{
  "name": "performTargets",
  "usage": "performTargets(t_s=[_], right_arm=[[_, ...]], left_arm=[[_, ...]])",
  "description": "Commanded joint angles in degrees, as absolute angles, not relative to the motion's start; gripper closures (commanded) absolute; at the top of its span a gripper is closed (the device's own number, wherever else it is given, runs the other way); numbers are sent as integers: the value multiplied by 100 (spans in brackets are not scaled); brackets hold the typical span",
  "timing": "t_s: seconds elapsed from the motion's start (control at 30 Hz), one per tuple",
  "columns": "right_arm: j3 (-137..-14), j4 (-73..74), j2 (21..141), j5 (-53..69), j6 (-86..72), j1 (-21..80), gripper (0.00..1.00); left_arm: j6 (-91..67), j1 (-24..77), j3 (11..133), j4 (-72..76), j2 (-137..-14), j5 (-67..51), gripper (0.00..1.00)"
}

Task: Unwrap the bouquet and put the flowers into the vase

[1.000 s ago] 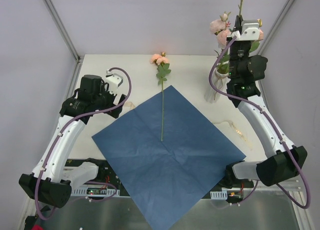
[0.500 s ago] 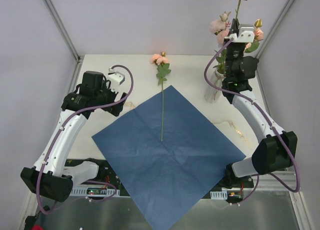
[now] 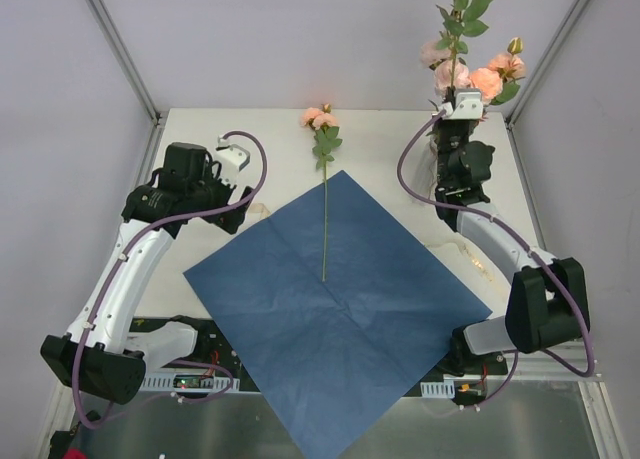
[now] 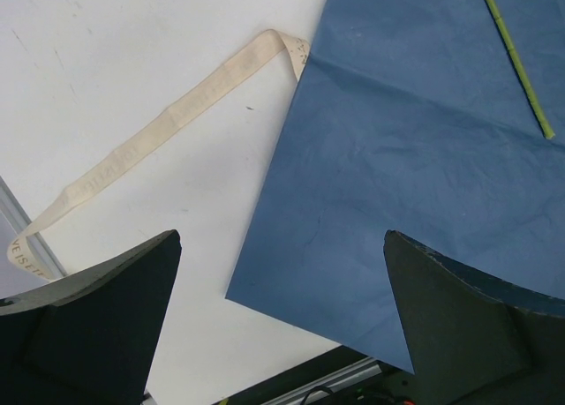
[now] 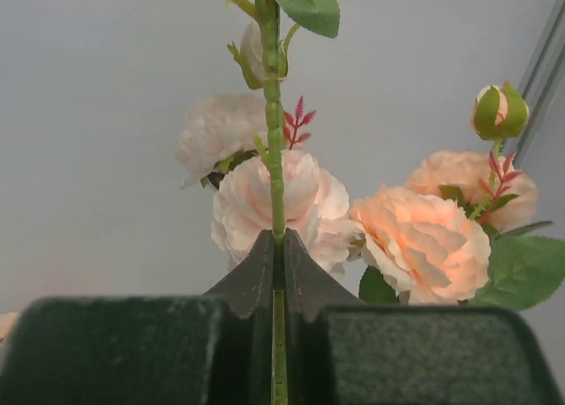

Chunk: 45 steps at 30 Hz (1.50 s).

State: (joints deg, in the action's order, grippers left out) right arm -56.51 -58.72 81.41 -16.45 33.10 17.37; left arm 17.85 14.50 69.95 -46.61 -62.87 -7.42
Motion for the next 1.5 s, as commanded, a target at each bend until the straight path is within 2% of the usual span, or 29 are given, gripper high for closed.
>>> performTargets(t_s=[0.0,0.07,0.1,0.13,0.2,0.4,0.57,0.67,0.73,0.87,0.97,1.07,1.17,1.27,1.33,1.47], right_arm=[[-5555,-6347,7551,-1968,3146,1872,96],[-5528,-6171,7471,-2117,3173,1942,79],[-5520,-6031,7401,-2188,3199,2029,62],[-5520,-5968,7374,-2319,3243,2074,57],[-5563,-5706,7278,-2530,3339,2214,51],[-5739,-4880,7006,-3277,3314,2382,40],[-5686,-4098,6531,-3165,3182,2741,36],[-6002,-2381,6285,-3050,2430,3355,35],[-6073,-1866,6240,-2788,1988,3585,35],[-6406,-837,6748,-3128,1757,4365,34],[-6731,-137,7530,-3392,1697,4692,31],[-7714,927,8567,-3375,1170,4842,23],[-8646,1719,9865,-3208,511,4808,2],[-9604,2370,10867,-2823,561,4808,4],[-10349,2731,11335,-2550,633,4799,0],[-11381,3594,12347,-2295,264,4493,20]], left_arm=[[1969,1371,7049,-4746,-6065,-730,1],[1986,1380,7031,-4772,-6012,-721,1],[1995,1371,7023,-4772,-5986,-721,1],[2004,1380,7022,-4781,-5977,-721,1],[1995,1380,7022,-4790,-5942,-721,1],[2013,1380,6961,-4808,-5827,-756,1],[2065,1380,6917,-4825,-5739,-773,1],[2057,1371,6943,-4825,-5757,-765,1],[2022,1371,6978,-4825,-5827,-747,1],[1951,1371,7084,-4816,-6029,-721,1],[1925,1380,7172,-4816,-6134,-800,1],[1925,1371,7189,-4825,-6144,-852,1],[1951,1380,7163,-4816,-6100,-870,1],[1986,1362,7119,-4834,-6082,-879,1],[2056,1362,7102,-4860,-6073,-905,1],[2065,1362,7093,-4869,-6082,-879,1]])
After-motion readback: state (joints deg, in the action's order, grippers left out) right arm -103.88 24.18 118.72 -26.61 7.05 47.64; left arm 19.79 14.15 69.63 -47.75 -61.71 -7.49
